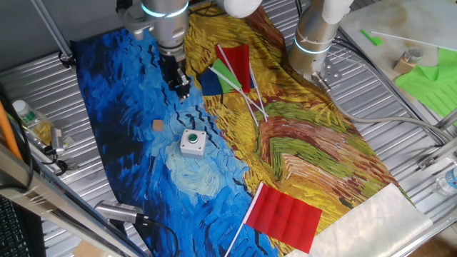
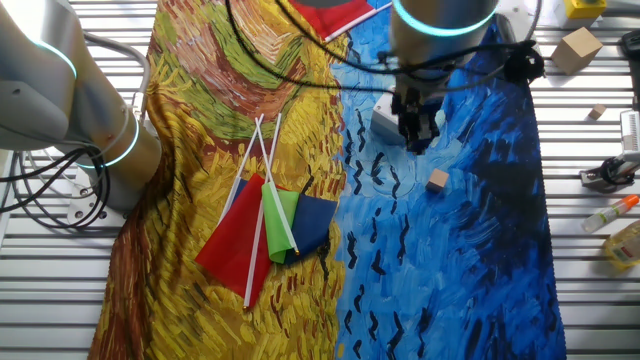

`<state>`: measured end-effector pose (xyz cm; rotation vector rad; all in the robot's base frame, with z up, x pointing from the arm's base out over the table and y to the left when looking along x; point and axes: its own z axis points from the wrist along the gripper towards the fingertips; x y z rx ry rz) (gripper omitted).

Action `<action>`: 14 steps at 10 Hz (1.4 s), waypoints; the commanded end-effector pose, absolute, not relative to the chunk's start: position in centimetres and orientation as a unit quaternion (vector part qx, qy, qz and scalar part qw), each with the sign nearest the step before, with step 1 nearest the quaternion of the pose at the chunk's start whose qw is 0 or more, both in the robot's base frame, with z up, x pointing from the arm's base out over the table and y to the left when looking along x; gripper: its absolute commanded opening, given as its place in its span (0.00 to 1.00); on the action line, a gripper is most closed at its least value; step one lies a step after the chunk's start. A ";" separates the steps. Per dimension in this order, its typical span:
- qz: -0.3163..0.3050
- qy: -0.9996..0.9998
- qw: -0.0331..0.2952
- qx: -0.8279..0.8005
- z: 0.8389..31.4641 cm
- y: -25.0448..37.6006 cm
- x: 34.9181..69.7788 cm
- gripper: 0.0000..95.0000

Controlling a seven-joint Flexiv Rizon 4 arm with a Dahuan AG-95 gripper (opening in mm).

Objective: Pick up the small block on the left and move it to the right

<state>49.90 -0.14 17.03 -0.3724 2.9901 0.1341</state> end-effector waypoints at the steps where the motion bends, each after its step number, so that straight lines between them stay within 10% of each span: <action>1: 0.061 0.979 0.089 -0.171 17.0 -0.1 50.0 0.00; 14: 0.019 0.989 0.020 -0.148 20.3 -1.2 50.8 0.00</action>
